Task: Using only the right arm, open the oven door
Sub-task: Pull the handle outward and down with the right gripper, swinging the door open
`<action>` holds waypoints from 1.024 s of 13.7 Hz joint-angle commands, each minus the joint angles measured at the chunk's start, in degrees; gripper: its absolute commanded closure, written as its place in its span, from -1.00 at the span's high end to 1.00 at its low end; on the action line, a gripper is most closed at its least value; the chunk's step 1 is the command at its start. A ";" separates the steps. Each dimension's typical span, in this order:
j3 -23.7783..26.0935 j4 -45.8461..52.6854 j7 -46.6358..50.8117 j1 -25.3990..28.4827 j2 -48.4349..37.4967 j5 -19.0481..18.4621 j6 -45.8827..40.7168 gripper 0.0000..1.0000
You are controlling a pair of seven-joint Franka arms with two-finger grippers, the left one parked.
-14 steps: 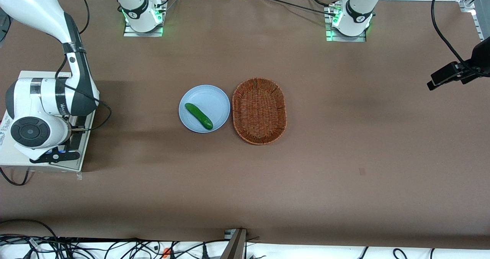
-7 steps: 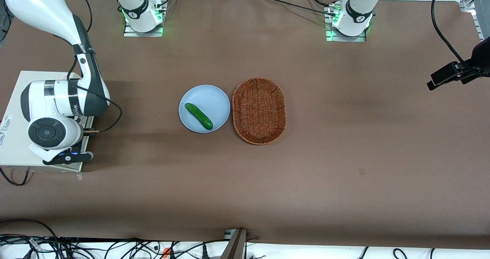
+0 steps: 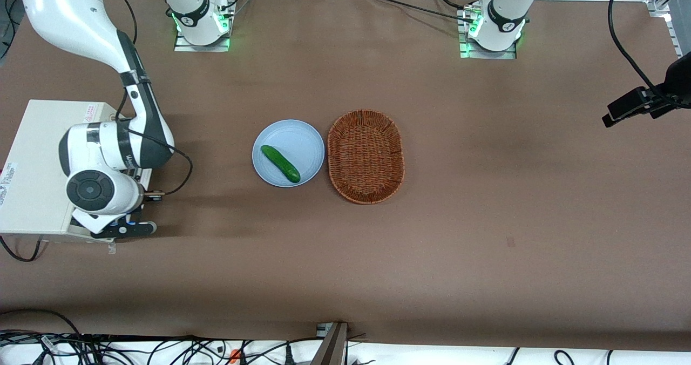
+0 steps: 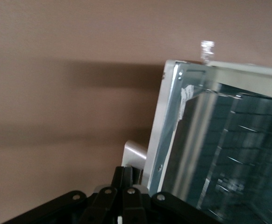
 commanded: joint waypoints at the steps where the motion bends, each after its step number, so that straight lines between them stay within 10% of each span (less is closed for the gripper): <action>1: -0.92 1.25 0.29 -0.84 2.97 0.12 4.92 -1.00; 14: -0.92 0.90 0.12 -0.84 8.51 3.91 9.41 -1.00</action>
